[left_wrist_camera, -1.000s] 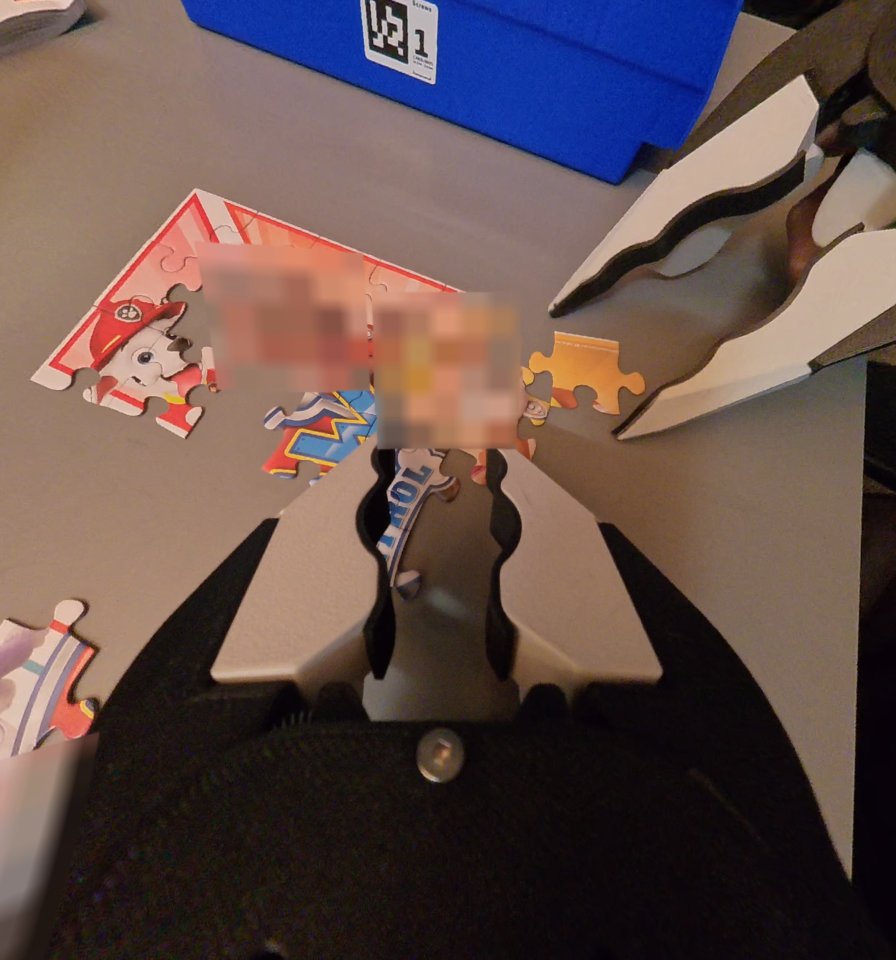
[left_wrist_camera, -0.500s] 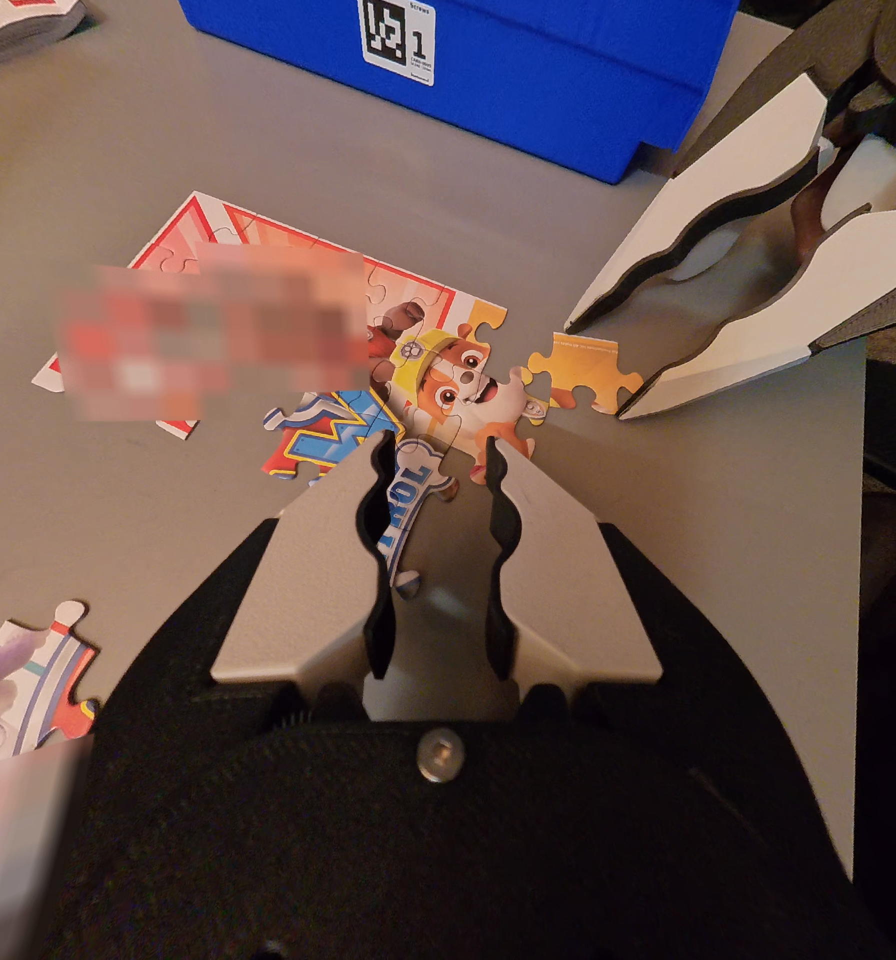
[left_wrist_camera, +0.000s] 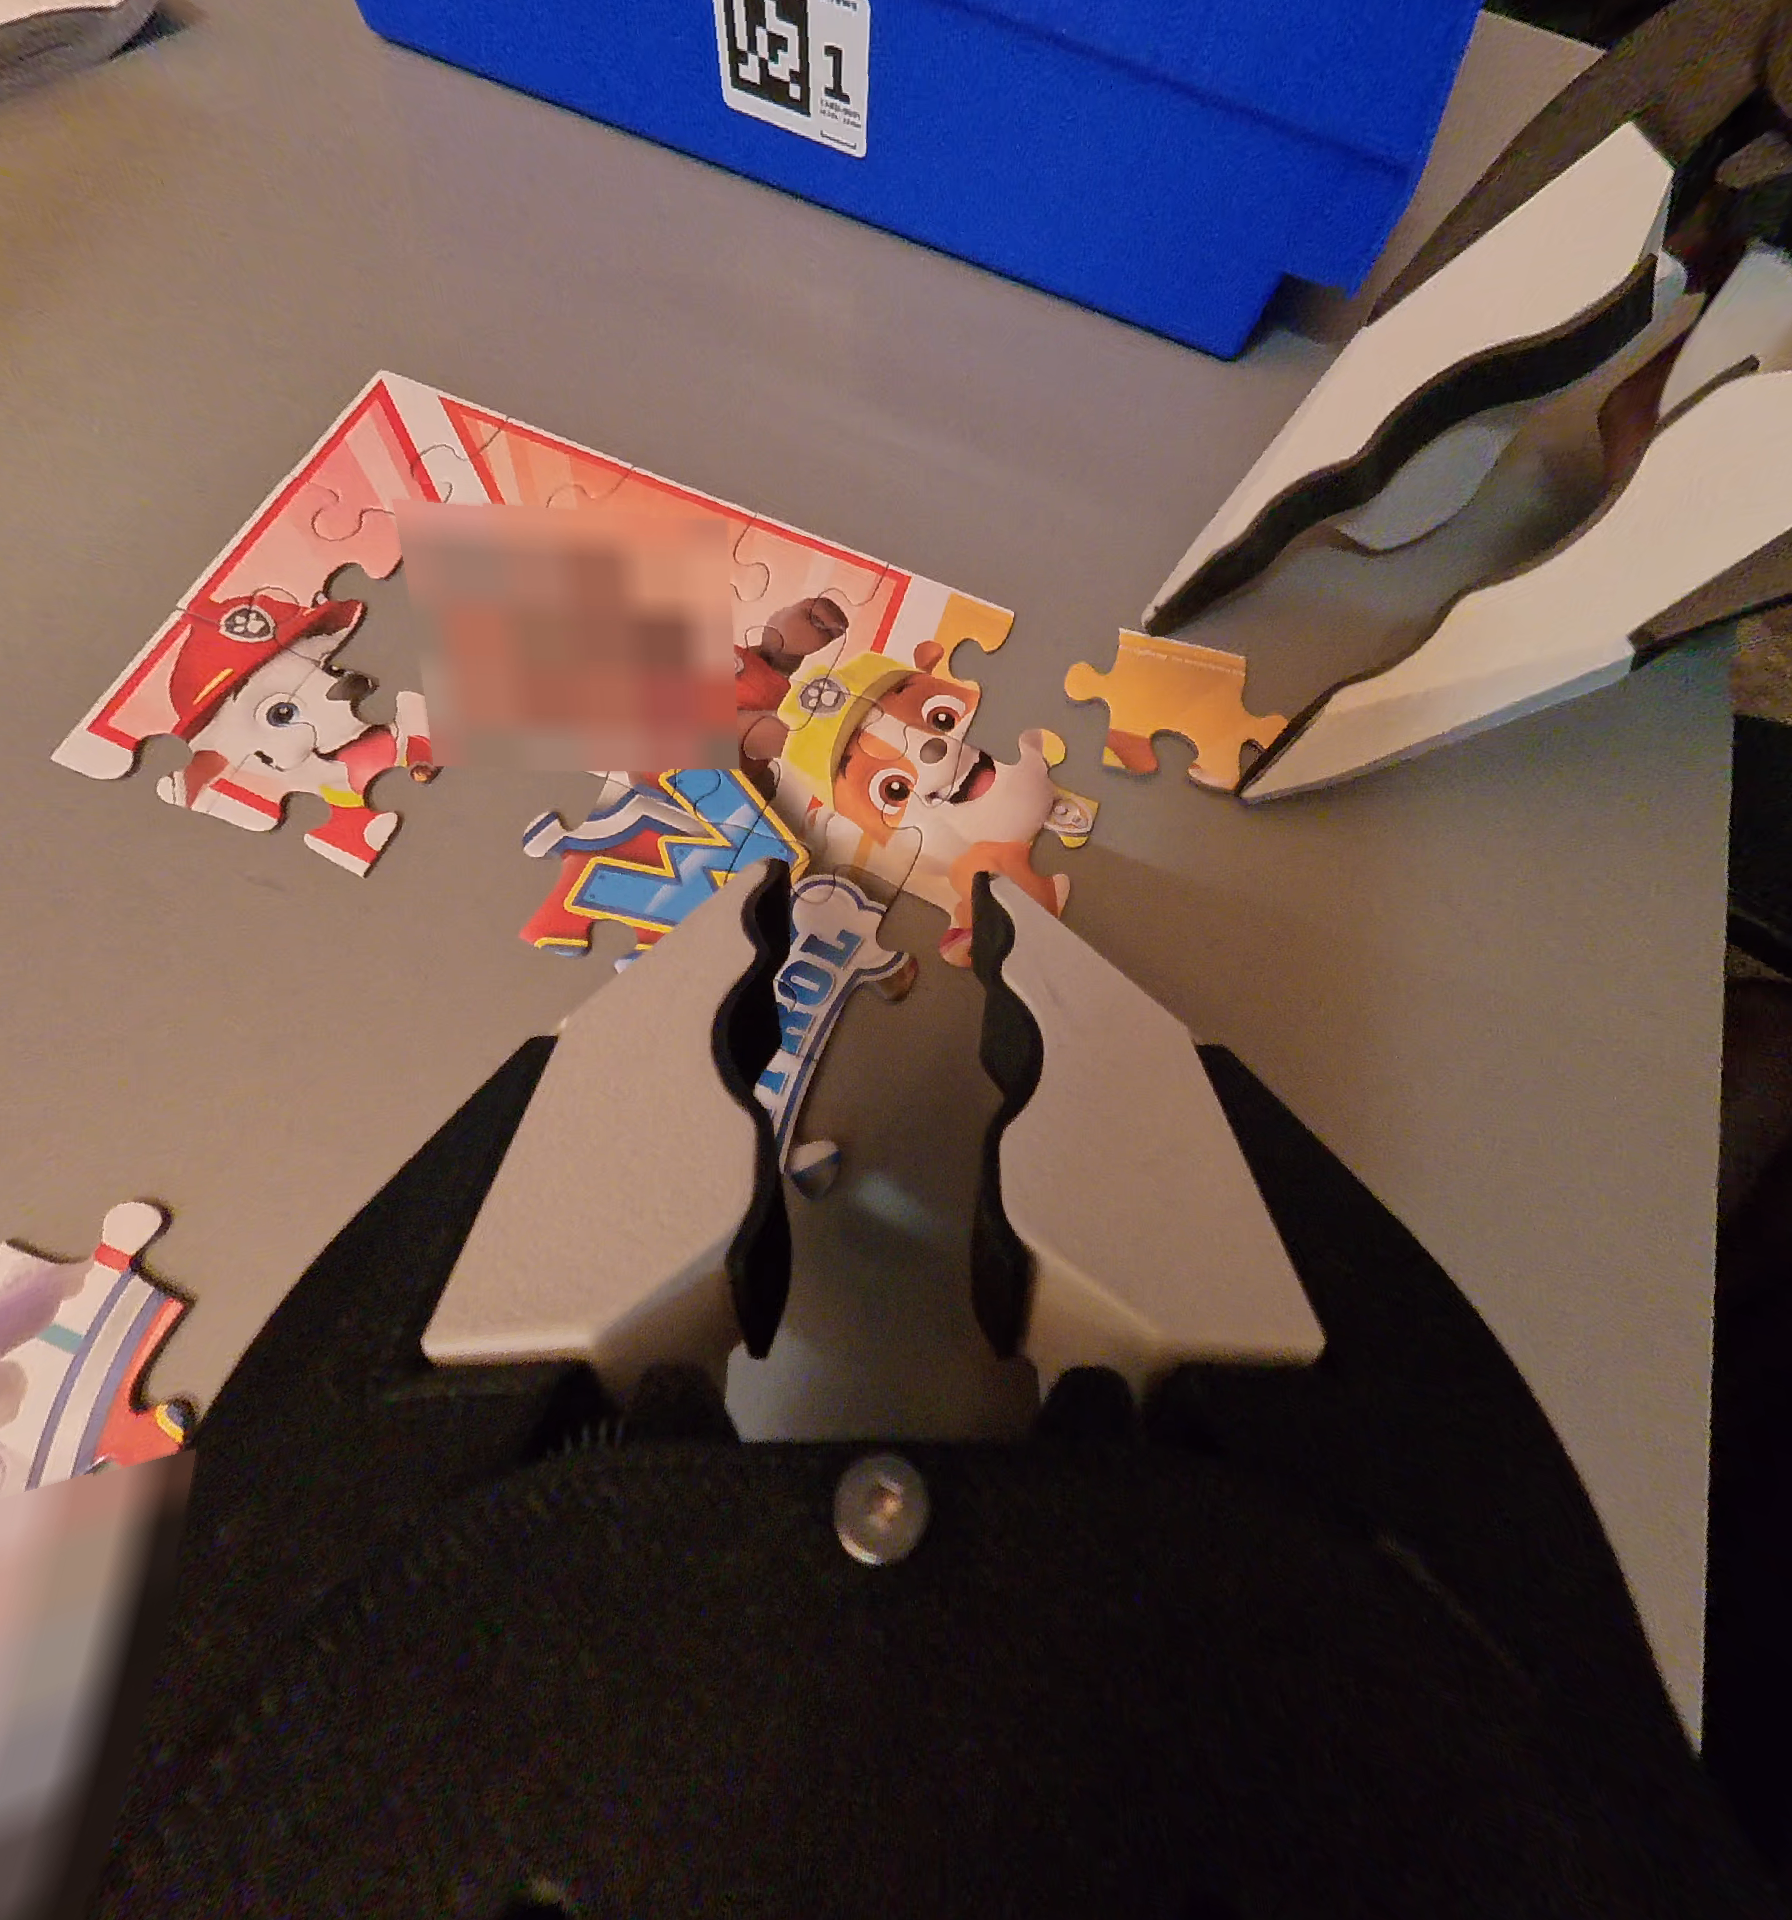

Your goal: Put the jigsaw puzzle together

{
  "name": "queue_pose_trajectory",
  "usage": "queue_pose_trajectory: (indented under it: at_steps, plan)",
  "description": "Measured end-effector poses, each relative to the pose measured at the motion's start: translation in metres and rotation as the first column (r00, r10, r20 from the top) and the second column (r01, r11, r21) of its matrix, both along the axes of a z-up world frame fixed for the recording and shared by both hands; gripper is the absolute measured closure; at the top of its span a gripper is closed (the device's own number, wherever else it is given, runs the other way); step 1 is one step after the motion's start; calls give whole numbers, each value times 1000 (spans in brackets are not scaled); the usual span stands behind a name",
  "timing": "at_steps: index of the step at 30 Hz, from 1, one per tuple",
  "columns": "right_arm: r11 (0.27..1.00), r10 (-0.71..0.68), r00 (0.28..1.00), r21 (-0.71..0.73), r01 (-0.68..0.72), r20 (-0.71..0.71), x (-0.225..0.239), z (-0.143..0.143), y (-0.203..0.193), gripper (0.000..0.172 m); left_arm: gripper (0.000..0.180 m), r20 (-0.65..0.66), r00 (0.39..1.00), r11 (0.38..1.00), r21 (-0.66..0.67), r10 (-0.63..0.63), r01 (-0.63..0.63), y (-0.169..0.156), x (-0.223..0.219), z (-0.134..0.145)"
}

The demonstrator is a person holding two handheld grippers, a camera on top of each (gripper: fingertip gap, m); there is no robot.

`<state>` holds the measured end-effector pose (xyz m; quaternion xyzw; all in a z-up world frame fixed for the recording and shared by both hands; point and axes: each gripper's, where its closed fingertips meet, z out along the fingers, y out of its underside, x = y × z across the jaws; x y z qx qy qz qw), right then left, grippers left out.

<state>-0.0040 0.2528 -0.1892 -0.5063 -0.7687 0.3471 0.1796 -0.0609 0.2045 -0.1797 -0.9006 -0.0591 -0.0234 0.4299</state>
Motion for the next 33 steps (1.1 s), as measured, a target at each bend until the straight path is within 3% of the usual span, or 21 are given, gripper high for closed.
queue_pose_trajectory:
  at_steps: [8,21,30,33]
  plan:
    - [990,-72,997,-119,72,-2,-14,5,0,135,148,2,1000,1000,-9,-1,1,0,0,-1]
    - [998,-46,999,46,47,-26,-24,4,9,125,148,-4,1000,1000,-20,-8,8,0,1,-3]
    - [997,-2,1000,80,1,9,-27,-2,5,155,148,3,1000,1000,-13,-3,3,-1,0,-2]
    - [997,-12,1000,76,11,12,-27,-2,5,156,148,-2,1000,1000,-16,-6,6,0,1,-3]
